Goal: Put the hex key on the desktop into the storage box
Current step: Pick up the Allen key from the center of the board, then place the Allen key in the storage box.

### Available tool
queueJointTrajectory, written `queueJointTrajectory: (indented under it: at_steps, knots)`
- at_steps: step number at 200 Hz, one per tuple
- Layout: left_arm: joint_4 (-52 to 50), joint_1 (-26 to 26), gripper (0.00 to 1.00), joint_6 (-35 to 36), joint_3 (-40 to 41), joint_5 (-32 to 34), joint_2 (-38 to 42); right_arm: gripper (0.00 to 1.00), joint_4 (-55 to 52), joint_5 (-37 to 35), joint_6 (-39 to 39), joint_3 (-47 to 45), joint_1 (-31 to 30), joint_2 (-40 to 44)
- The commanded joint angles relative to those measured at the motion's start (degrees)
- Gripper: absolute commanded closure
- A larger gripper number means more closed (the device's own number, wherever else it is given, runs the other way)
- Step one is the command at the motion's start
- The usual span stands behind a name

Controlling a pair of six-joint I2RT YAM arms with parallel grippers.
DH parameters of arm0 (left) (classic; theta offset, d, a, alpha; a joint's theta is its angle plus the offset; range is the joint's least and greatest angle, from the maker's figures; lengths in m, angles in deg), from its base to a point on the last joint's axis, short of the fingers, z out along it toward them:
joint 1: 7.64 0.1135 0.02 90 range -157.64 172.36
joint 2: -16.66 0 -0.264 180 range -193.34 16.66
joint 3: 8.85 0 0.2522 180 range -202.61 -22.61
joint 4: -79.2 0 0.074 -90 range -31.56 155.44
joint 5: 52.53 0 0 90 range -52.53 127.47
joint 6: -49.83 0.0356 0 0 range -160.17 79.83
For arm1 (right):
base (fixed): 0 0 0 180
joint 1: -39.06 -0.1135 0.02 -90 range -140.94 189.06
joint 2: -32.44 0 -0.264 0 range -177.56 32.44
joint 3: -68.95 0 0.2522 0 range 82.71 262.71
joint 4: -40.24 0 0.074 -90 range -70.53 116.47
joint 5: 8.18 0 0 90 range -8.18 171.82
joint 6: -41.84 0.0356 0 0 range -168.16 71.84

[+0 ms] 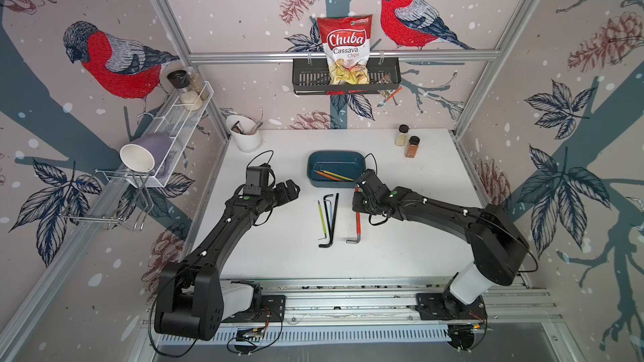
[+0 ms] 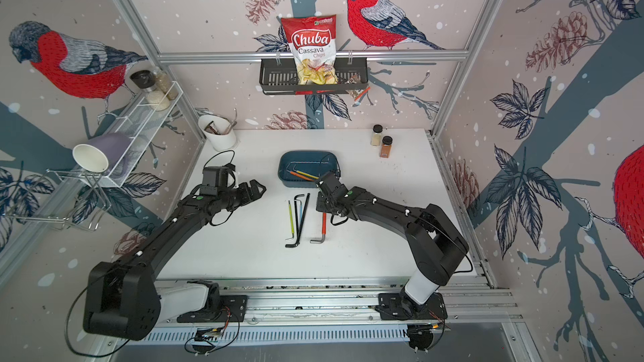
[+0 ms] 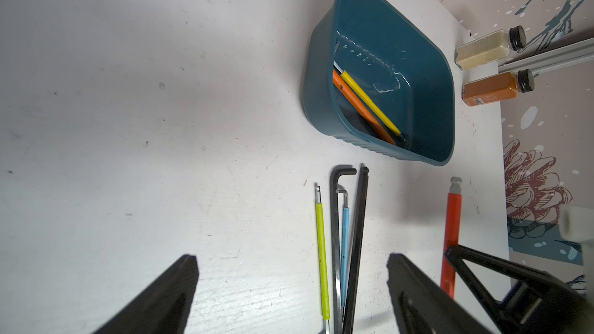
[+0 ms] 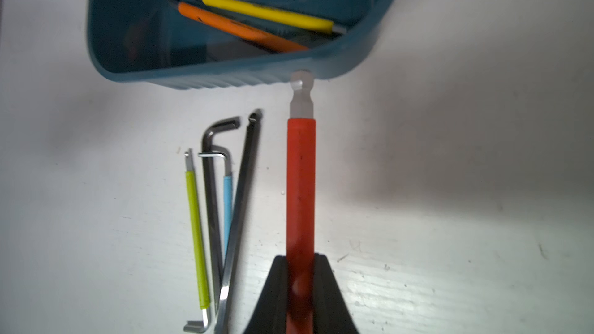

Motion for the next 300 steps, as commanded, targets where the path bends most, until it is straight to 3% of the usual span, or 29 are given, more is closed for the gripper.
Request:
queueJointTrajectory:
  at_steps: [1,87,188,263,300]
  knots:
    - [-0.8,0.1,0.05,0.5,-0.5,-0.2,0.3,1.00,3.0,1.6,-0.7,2.6,0.6,0.9]
    - [0.8,0.8,0.04,-0.3,0.3,6.4,6.0,1.00,10.8,5.3,4.2,13.5,7.3,-5.9]
    - [2.6,2.5,0.04,-1.8,1.5,5.1,8.5,1.00,31.2,8.2,22.9,18.1,9.3,-19.1]
    - [4.1,3.1,0.04,-2.4,3.1,6.2,12.0,1.00,40.5,1.2,33.6,16.8,8.2,-24.0]
    - [4.2,3.5,0.04,-2.4,3.0,5.7,12.2,1.00,38.2,-7.5,35.8,17.3,6.3,-24.2]
